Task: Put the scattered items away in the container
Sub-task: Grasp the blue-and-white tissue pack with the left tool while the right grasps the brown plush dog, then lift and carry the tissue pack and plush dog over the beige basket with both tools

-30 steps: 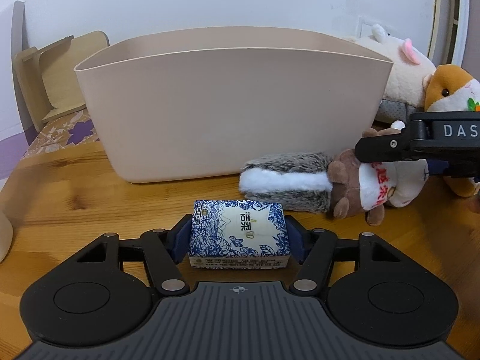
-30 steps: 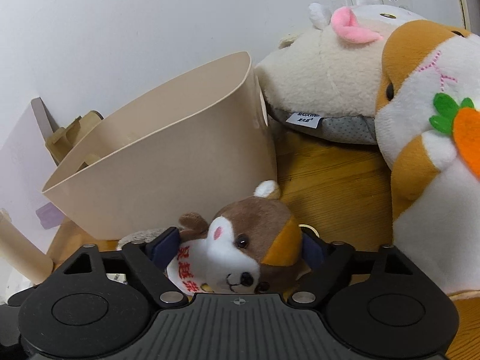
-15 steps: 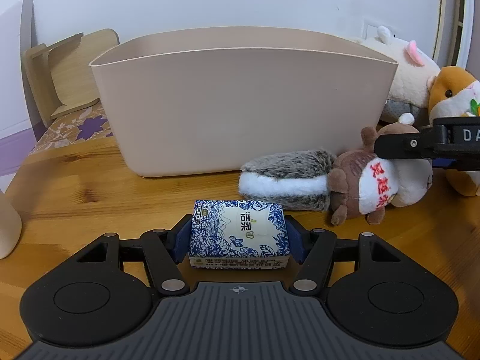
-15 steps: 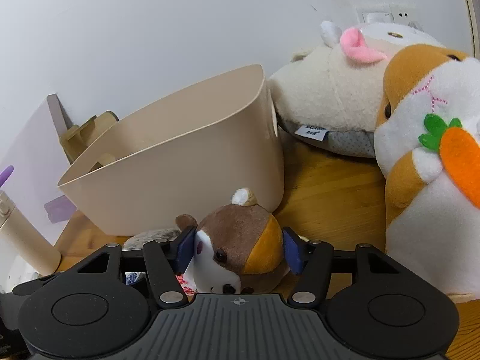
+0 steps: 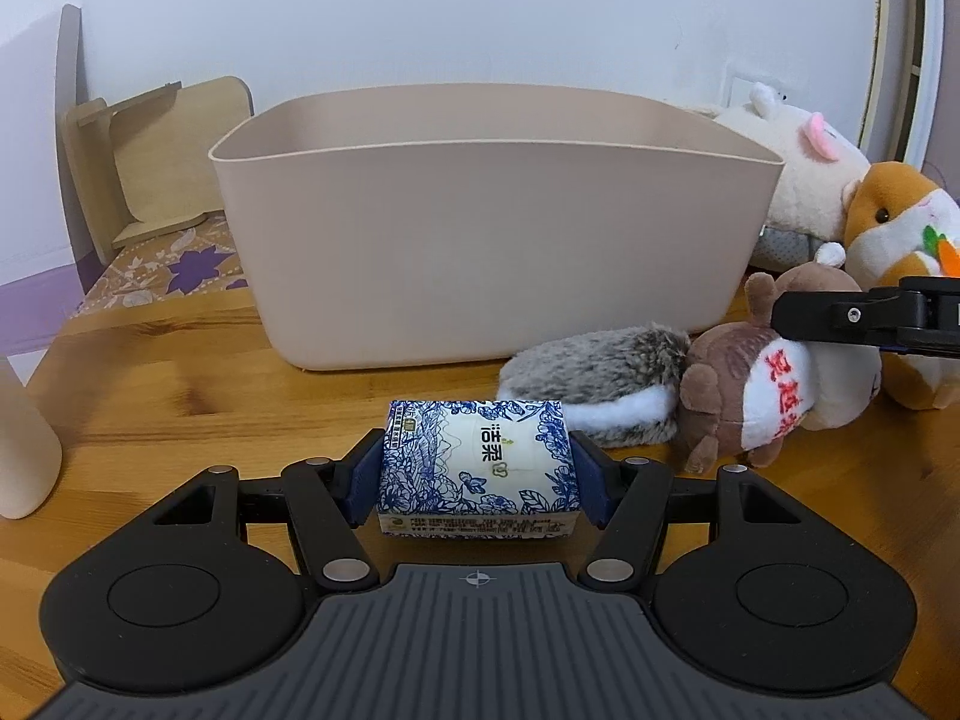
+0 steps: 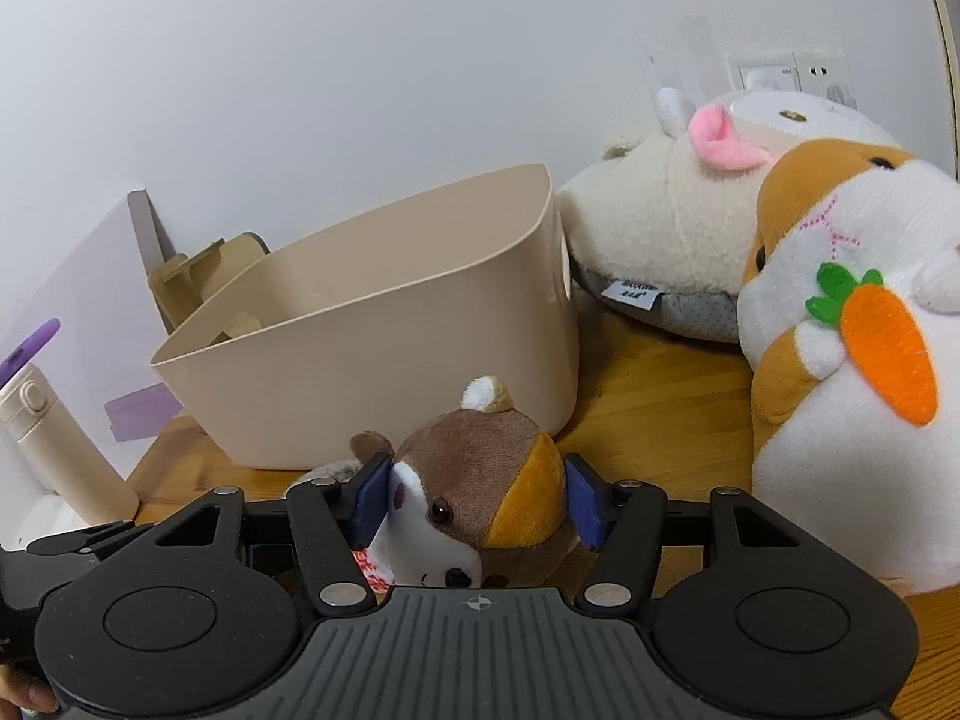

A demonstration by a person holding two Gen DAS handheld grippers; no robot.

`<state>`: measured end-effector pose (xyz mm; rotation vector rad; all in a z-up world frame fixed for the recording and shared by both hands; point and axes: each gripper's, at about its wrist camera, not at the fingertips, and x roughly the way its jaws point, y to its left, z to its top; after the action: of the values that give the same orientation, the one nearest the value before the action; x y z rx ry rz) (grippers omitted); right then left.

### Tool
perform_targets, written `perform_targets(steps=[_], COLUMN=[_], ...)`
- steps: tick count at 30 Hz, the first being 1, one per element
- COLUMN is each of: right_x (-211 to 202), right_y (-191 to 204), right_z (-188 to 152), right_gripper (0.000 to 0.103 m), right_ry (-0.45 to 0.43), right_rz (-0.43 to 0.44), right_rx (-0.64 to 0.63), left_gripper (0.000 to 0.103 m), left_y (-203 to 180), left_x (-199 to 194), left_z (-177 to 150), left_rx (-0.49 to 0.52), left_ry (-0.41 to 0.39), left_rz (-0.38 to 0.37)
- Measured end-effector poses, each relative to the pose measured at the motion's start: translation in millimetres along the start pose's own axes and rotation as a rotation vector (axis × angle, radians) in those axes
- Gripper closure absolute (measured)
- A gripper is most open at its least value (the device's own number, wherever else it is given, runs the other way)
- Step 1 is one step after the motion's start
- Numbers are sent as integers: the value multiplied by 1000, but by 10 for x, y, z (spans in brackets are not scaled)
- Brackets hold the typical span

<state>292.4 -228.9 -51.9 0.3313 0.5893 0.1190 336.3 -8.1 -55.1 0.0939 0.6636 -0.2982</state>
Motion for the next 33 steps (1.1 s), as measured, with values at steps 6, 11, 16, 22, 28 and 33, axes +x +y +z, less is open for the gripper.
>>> perform_targets(steps=[6,11,16,22,28,33], right_x=[-89,-149,-192,-254,-352,-415], right_y=[7,12,-23,-49,-47,-41], right_z=[39,63,74,119,216,305], right_gripper=[45,45,45,45,45,45], right_ry=[-11,-12,-13,-27,-52,-70], right_rz=[5,26,48,68,79,93], right_rx=[-8,12,48,78,90,103], left_gripper=[39,39,39,39,39,39], left_y=[11,58,90,99,145,186], left_x=[-94,-157,-249,-385,-465,-541], left_z=[1,14,43,112,181,245], left_rx=[-5,-25,-46,-41,-45,-47], left_ry=[-16,-26,-48,-82,-106,-126], left_rz=[7,15,13,17,25,35])
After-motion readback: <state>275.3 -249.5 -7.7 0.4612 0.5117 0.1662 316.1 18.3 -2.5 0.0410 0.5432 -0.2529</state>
